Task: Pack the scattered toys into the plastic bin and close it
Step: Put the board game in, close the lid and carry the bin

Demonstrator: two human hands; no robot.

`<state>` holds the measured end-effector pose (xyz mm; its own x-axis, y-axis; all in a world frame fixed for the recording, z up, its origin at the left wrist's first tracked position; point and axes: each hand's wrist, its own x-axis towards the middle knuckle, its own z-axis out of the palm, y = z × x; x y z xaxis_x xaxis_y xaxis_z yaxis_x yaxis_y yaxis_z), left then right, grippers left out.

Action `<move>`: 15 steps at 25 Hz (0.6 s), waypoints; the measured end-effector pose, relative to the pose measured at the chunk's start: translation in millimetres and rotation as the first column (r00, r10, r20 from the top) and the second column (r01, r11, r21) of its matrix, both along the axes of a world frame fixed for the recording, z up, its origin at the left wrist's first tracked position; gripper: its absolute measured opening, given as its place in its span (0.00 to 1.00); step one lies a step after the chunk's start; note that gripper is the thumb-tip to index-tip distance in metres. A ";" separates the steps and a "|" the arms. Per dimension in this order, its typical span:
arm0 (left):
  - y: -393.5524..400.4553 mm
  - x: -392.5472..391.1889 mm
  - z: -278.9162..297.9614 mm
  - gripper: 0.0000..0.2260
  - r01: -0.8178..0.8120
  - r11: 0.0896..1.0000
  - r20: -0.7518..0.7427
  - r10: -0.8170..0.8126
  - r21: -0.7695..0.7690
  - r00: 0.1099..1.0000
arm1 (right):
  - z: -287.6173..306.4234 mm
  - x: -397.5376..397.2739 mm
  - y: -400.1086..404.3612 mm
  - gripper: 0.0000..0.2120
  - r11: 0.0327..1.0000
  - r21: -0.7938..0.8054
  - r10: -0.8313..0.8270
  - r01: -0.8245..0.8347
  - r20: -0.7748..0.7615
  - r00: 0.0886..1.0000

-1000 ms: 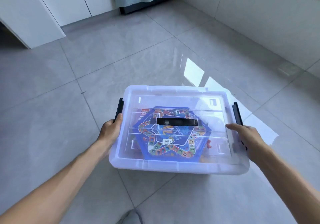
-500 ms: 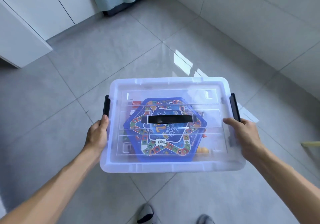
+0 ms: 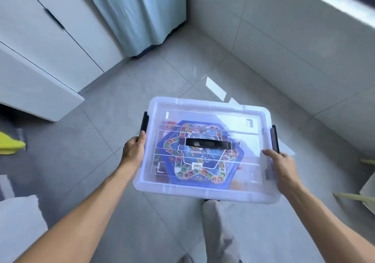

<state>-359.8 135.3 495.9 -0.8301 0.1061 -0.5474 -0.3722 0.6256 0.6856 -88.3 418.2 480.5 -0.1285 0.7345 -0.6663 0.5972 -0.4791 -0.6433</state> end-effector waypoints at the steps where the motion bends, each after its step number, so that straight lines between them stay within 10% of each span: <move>1: 23.5 -16.6 -5.6 0.17 0.010 1.000 -0.001 -0.010 -0.011 1.000 | -6.0 -17.2 22.6 0.15 1.000 0.001 -0.008 0.008 -0.004 1.000; 15: 311.0 -329.2 -12.9 0.13 0.182 0.983 0.006 -0.182 -0.002 0.983 | -16.5 -298.8 260.9 0.23 0.989 0.124 -0.073 0.085 -0.101 0.992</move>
